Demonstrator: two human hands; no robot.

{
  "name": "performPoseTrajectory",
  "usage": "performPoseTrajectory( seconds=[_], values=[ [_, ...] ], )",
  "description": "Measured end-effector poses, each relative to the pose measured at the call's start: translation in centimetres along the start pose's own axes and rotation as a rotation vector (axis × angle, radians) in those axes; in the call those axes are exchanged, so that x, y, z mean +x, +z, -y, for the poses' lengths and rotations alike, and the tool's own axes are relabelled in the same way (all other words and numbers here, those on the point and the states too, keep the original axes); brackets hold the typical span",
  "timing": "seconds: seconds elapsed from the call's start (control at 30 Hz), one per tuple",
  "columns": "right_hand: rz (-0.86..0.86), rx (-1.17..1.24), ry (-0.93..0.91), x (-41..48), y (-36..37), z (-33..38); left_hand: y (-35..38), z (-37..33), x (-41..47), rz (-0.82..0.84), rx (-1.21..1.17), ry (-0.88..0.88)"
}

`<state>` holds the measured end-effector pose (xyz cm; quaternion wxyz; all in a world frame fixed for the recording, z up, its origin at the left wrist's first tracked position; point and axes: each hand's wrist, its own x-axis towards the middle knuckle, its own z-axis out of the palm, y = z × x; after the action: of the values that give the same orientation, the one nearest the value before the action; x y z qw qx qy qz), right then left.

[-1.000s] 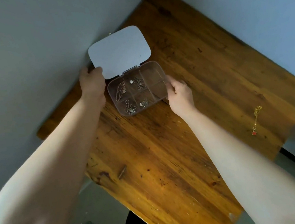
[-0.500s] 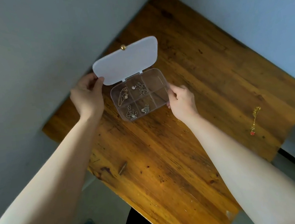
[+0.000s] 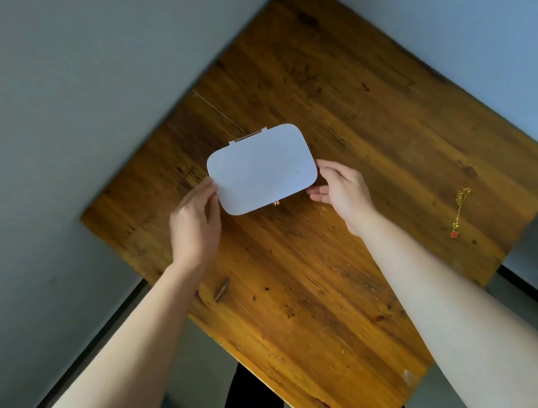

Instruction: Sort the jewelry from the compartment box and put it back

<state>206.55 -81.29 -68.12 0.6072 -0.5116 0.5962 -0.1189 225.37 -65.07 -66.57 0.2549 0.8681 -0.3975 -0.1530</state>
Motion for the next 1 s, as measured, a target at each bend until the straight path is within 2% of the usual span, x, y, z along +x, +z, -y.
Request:
performPoseTrajectory(
  seconds=[0.1, 0.17, 0.23, 0.4, 0.63, 0.83, 1.0],
  values=[
    [0.022, -0.058, -0.038, -0.4, 0.3, 0.1, 0.7, -1.6, -0.2, 0.042, -0.279, -0.420],
    [0.048, -0.169, -0.108, -0.5, 0.5, 0.3, 1.2, -2.7, 0.0, 0.069, -0.485, -0.576],
    [0.063, -0.282, -0.178, -0.3, 0.9, 1.0, 1.2, -3.3, 0.1, 0.044, -0.554, -0.579],
    [0.059, -0.391, -0.305, 1.3, 3.9, 4.6, 0.0, -2.4, 2.0, -0.095, -0.654, -0.664],
    [0.088, -0.558, -0.380, 4.2, 9.6, 9.2, -1.3, 0.0, 5.6, -0.228, -0.641, -0.731],
    [0.149, -0.569, -0.273, 5.3, 11.4, 9.0, -0.7, 0.6, 6.2, -0.165, -0.511, -0.686],
    [0.212, -0.660, -0.335, 4.9, 8.7, 7.6, -0.8, 1.6, 5.4, -0.032, -0.326, -0.551]
  ],
)
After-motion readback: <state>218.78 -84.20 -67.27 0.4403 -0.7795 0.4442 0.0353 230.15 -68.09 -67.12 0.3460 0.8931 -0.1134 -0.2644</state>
